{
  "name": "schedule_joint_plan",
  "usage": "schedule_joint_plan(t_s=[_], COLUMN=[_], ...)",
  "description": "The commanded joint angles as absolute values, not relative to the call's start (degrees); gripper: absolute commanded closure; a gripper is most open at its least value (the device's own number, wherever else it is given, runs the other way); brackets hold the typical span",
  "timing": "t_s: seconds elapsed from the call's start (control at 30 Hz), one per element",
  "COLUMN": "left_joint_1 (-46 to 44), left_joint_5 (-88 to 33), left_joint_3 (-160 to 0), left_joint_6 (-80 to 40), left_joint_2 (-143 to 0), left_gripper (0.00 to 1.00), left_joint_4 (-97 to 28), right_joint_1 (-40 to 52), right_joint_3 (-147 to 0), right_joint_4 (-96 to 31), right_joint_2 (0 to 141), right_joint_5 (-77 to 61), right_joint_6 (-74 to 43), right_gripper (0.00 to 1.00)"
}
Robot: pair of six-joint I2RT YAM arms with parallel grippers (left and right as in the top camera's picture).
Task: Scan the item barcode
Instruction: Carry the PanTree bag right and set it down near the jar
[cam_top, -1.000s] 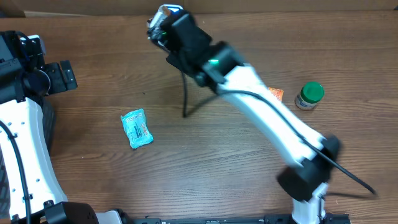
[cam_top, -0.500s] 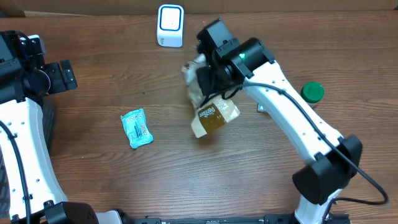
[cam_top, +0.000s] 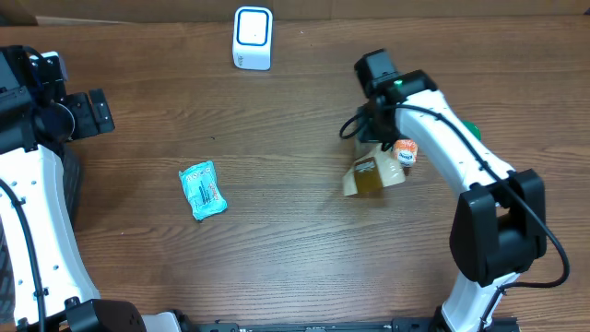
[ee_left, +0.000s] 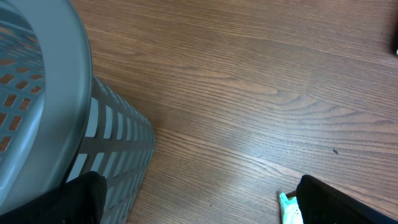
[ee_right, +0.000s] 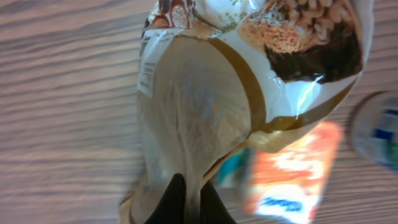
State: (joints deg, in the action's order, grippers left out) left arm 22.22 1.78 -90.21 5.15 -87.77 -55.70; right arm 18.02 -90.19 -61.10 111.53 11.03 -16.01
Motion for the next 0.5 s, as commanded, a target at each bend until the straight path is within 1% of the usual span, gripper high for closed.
schedule_joint_plan(t_s=[0.0,0.03,0.07,0.1,0.13,0.17,0.2,0.3,0.37,0.47], left_joint_1=[22.1,22.1,22.1,22.1,22.1,22.1,22.1,22.1,22.1,22.1], left_joint_5=[1.9,1.9,1.9,1.9,1.9,1.9,1.9,1.9,1.9,1.9], left_joint_3=[-90.1,-90.1,-90.1,-90.1,-90.1,-90.1,-90.1,-90.1,-90.1,-90.1], left_joint_6=[6.7,6.6,6.7,6.6,6.7,6.7,6.7,6.7,6.7,6.7], left_joint_2=[-87.7,-87.7,-87.7,-87.7,-87.7,-87.7,-87.7,-87.7,-87.7,-87.7], left_gripper=[0.0,0.0,0.0,0.0,0.01,0.0,0.0,0.0,0.0,0.0], left_joint_4=[-55.7,-55.7,-55.7,-55.7,-55.7,-55.7,-55.7,-55.7,-55.7,-55.7], right_joint_1=[15.0,14.3,13.6,13.0,12.3,11.8,11.4,10.5,10.4,10.6], right_joint_3=[-90.0,-90.0,-90.0,-90.0,-90.0,-90.0,-90.1,-91.5,-94.0,-99.6], right_joint_4=[-61.9,-62.6,-63.6,-64.4,-65.6,-66.5,-67.1,-68.8,-70.5,-72.7], right_joint_2=[110.6,110.6,110.6,110.6,110.6,110.6,110.6,110.6,110.6,110.6], right_joint_5=[13.0,12.8,12.8,12.8,12.8,12.4,11.9,10.3,7.7,0.2], right_joint_6=[-14.5,-14.6,-14.8,-14.8,-15.0,-15.0,-14.9,-14.9,-14.9,-14.7], right_gripper=[0.89,0.8,0.68,0.62,0.53,0.39,0.29,0.21,0.2,0.19])
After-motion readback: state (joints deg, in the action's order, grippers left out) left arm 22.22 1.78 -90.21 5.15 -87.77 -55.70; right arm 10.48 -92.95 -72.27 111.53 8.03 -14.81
